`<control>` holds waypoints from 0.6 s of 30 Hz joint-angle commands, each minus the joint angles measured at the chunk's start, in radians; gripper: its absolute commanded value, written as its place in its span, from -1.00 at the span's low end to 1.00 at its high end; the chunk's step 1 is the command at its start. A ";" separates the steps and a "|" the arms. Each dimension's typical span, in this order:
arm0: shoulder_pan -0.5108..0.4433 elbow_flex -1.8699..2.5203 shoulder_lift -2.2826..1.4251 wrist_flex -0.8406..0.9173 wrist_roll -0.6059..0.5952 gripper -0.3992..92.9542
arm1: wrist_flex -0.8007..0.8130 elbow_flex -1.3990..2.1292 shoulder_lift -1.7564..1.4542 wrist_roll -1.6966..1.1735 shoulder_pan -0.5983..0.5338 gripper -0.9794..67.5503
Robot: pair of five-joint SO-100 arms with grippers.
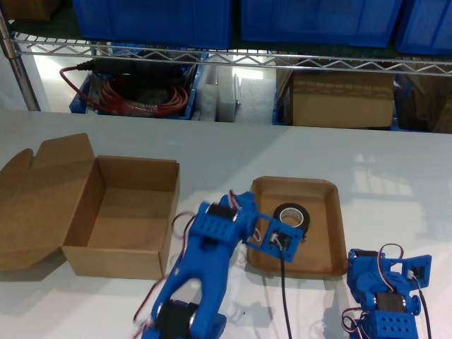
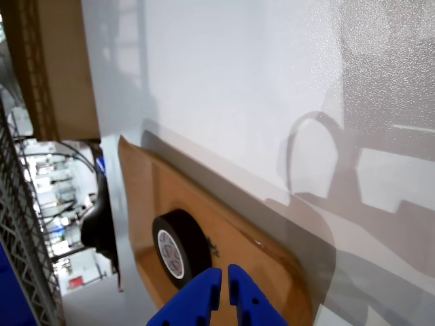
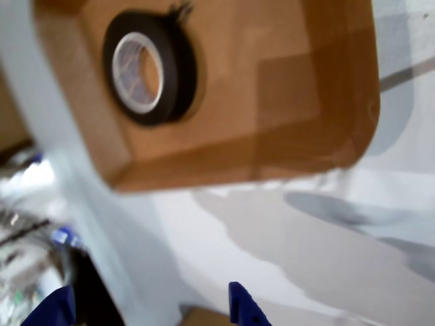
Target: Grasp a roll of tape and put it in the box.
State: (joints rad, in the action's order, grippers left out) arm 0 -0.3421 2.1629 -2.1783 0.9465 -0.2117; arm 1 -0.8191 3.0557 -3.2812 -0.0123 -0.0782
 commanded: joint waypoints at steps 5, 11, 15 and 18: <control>-0.077 -0.387 0.393 0.124 -0.040 -0.31 | 0.005 0.014 -0.006 0.003 -0.003 -0.96; -0.135 -0.657 0.675 0.206 -0.081 -0.34 | 0.005 0.014 -0.006 0.003 -0.003 -0.96; -0.170 -0.825 0.833 0.296 -0.092 -0.37 | 0.005 0.014 -0.006 0.003 -0.003 -0.96; -0.183 -0.927 0.937 0.336 -0.094 -0.38 | 0.005 0.014 -0.006 0.003 -0.003 -0.96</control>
State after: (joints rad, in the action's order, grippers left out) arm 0 -0.5216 1.3499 -1.2931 1.2548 -0.3007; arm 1 -0.8191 3.0557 -3.2812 -0.0123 -0.0782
